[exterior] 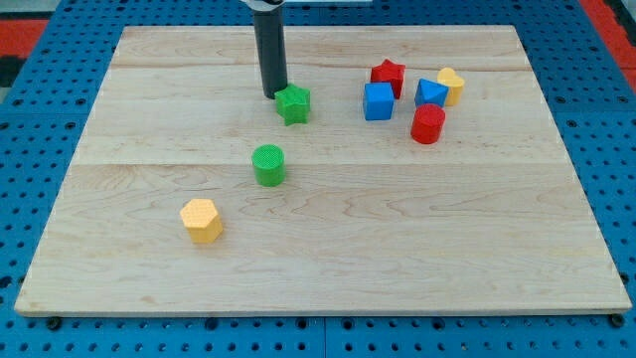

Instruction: Point at the green star

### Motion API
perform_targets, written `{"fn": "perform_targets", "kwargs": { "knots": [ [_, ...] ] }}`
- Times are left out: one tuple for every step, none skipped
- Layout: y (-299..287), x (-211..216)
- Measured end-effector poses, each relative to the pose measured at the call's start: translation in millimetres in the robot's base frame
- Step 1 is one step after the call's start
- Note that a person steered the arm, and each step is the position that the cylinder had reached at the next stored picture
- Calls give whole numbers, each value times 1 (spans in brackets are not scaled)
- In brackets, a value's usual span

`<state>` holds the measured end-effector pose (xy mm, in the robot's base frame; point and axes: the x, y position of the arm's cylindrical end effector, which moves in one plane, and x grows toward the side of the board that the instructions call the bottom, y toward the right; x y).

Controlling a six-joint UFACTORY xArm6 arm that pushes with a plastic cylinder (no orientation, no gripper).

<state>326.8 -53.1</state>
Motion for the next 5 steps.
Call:
{"fn": "perform_targets", "kwargs": {
  "knots": [
    [4,27],
    [27,50],
    [17,38],
    [-6,21],
    [-17,10]
  ]
}}
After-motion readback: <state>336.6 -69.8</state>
